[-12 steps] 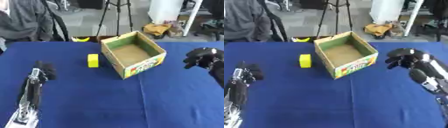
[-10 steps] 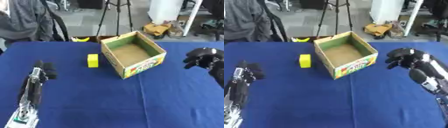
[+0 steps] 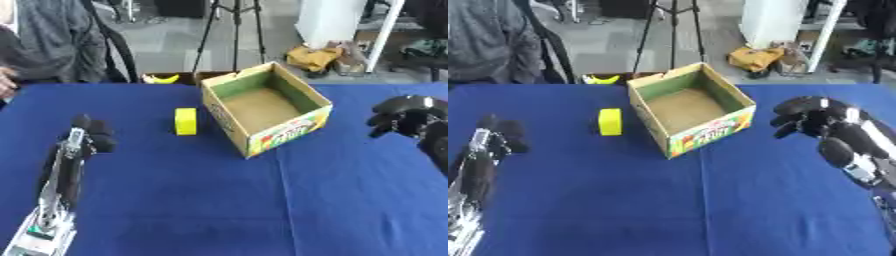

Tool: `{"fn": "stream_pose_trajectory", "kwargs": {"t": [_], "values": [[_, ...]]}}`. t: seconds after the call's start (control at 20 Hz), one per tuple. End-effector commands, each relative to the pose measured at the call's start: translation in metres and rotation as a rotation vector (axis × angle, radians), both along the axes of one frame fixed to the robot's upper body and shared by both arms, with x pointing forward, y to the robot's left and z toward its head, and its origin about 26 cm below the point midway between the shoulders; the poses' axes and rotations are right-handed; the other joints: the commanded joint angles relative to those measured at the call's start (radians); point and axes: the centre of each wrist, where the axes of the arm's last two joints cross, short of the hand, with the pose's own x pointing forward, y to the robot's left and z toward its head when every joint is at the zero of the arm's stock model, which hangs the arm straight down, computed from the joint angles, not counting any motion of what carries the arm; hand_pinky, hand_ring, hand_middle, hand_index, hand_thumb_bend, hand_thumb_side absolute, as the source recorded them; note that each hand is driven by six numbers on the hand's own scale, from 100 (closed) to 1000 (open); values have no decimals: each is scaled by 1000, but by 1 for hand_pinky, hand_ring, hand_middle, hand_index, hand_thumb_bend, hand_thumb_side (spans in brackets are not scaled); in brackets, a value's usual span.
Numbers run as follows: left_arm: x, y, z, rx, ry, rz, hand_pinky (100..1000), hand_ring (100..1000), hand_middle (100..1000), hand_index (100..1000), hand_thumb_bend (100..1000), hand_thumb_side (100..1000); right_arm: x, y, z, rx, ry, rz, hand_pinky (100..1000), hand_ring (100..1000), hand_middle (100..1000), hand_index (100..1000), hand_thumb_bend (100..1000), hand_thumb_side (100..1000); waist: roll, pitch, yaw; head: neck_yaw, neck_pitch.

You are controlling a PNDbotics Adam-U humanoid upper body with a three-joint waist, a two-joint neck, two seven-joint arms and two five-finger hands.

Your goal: Pick up objects on the table and place them in the box.

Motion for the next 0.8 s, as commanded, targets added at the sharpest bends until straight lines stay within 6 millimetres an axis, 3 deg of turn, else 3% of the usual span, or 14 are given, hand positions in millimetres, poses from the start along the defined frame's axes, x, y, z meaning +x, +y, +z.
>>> {"fn": "stream_pose_trajectory", "kwargs": {"t": [0.05,0.5,0.8], "values": [[9,11,14,113,-12,21,628,578,585,743,228,1000,-1,1,10,-17,-32,7,654,728,733,761,567,605,-2,-9,-3,4,-11],[55,34,50,550,66,67,639,591,596,763,214,954,-1,4,10,-18,-35,21,654,728,734,761,567,605,-6,-6,-18,15,-16],[91,31,67,812,100,123,651,602,609,777,262,878,-1,6,9,-21,-29,35,653,728,734,761,566,606,-8,-9,-35,22,-15]]}}
